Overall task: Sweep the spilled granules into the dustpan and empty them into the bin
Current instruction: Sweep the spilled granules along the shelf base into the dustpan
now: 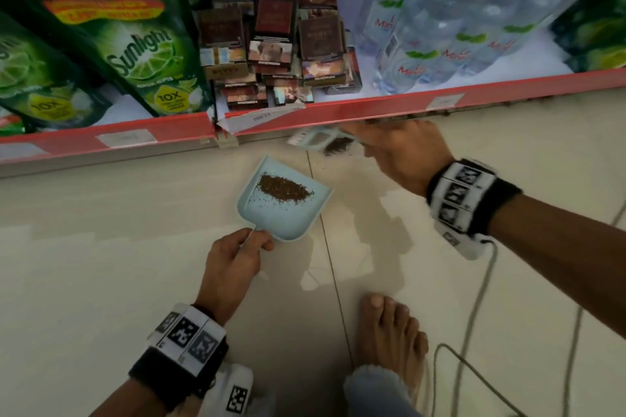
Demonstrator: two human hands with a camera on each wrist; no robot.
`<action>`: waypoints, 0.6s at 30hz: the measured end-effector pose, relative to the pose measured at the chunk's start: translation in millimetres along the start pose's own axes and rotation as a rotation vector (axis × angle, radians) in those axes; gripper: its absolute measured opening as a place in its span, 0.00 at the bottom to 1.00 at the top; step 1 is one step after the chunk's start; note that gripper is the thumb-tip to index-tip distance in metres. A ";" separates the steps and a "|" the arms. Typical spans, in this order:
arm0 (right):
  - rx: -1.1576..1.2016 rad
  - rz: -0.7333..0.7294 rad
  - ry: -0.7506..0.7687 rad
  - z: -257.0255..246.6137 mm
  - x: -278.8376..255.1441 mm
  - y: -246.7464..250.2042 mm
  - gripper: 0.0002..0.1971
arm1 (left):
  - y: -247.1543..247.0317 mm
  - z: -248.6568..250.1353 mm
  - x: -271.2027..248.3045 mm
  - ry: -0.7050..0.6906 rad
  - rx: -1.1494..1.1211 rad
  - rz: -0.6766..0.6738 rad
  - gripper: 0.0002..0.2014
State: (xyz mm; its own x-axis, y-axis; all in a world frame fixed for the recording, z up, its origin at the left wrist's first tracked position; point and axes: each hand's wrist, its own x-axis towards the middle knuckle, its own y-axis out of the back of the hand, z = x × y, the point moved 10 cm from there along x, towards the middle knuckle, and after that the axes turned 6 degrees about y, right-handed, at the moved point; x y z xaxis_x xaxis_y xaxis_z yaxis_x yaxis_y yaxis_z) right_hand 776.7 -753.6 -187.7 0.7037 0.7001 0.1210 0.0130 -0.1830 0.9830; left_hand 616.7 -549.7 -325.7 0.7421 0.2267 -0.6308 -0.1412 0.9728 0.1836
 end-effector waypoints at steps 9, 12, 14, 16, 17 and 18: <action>0.122 -0.299 -0.033 -9.0 22.7 -65.1 0.24 | 8.8 -12.2 -1.8 0.005 -0.002 0.032 0.16; 0.141 -0.298 -0.131 19.9 -6.1 -58.3 0.25 | 16.1 -18.3 -6.0 0.044 -0.019 0.057 0.16; 0.232 -0.181 -0.170 32.7 -25.5 -43.6 0.24 | 18.6 -20.5 -5.7 0.057 -0.025 0.074 0.16; 0.366 -0.040 -0.208 40.7 -36.6 -32.3 0.24 | 18.1 -20.2 -4.2 0.059 -0.020 0.080 0.15; 0.422 0.025 -0.233 43.2 -38.2 -29.8 0.22 | 16.5 -19.1 -3.5 0.055 -0.014 0.078 0.15; 0.464 0.085 -0.255 43.5 -37.1 -28.7 0.21 | 14.6 -17.2 -2.9 0.046 -0.006 0.073 0.15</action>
State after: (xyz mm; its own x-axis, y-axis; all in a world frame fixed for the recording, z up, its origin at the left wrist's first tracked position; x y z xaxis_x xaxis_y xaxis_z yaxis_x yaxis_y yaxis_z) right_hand 781.1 -804.4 -226.4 0.8657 0.4897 0.1036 0.2203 -0.5585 0.7997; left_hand 601.3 -535.3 -334.2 0.6984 0.2991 -0.6502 -0.1982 0.9538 0.2259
